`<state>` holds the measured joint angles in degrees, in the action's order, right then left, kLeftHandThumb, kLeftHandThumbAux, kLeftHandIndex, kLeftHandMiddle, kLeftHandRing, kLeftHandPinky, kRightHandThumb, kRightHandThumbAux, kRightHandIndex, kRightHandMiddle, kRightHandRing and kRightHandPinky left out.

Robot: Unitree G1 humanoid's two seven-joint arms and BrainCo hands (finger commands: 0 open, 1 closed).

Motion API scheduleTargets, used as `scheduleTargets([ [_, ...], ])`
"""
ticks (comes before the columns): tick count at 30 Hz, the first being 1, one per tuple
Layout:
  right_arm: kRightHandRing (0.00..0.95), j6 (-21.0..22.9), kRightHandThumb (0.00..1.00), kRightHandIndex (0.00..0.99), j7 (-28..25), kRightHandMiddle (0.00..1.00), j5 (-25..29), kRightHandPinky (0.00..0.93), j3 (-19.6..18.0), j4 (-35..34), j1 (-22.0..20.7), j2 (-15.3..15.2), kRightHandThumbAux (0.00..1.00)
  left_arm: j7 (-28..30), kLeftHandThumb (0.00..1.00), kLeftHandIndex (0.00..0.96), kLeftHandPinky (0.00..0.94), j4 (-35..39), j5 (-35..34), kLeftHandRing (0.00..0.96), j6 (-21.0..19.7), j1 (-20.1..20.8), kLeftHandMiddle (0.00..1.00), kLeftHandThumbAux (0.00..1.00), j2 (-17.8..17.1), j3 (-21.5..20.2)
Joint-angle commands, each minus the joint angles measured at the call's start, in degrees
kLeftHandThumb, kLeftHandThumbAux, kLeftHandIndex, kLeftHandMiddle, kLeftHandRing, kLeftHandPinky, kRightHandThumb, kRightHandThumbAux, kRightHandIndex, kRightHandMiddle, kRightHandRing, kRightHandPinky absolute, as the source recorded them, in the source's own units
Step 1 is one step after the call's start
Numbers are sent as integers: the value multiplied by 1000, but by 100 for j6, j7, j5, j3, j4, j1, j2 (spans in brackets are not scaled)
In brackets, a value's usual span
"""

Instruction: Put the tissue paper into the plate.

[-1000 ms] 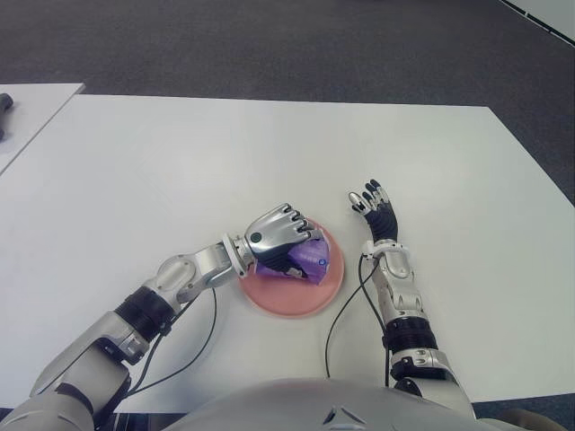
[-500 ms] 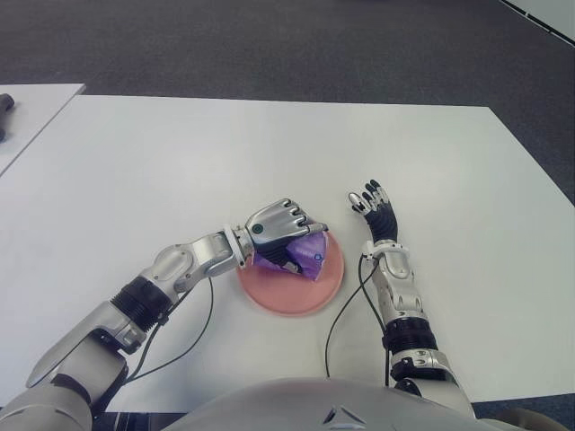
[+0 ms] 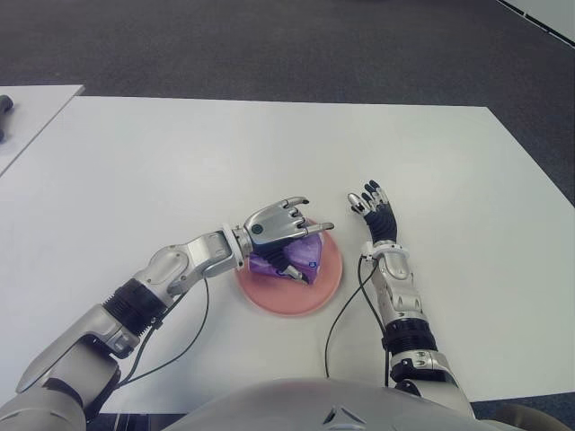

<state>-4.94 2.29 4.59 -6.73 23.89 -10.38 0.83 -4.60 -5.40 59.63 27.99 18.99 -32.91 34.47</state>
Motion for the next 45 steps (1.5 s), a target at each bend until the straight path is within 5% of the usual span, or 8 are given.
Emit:
scheduleTargets([
  [1, 0, 290, 204, 0, 31, 0, 10, 9, -13, 270, 282, 41, 660, 262, 0, 0, 0, -215, 124, 0, 20, -260, 0, 226, -188, 113],
  [26, 0, 288, 204, 0, 43, 0, 4, 9, -7, 282, 270, 53, 660, 530, 0, 0, 0, -276, -706, 0, 53, -421, 0, 274, -80, -108],
  [38, 0, 285, 204, 0, 59, 0, -4, 9, 0, 300, 254, 66, 660, 1045, 0, 0, 0, 313, -1957, 0, -20, -236, 0, 337, -94, -998],
  [45, 0, 279, 204, 0, 68, 0, -7, 9, 1, 333, 229, 71, 660, 719, 0, 0, 0, 230, -2742, 0, -88, -583, 0, 350, 545, -1403],
])
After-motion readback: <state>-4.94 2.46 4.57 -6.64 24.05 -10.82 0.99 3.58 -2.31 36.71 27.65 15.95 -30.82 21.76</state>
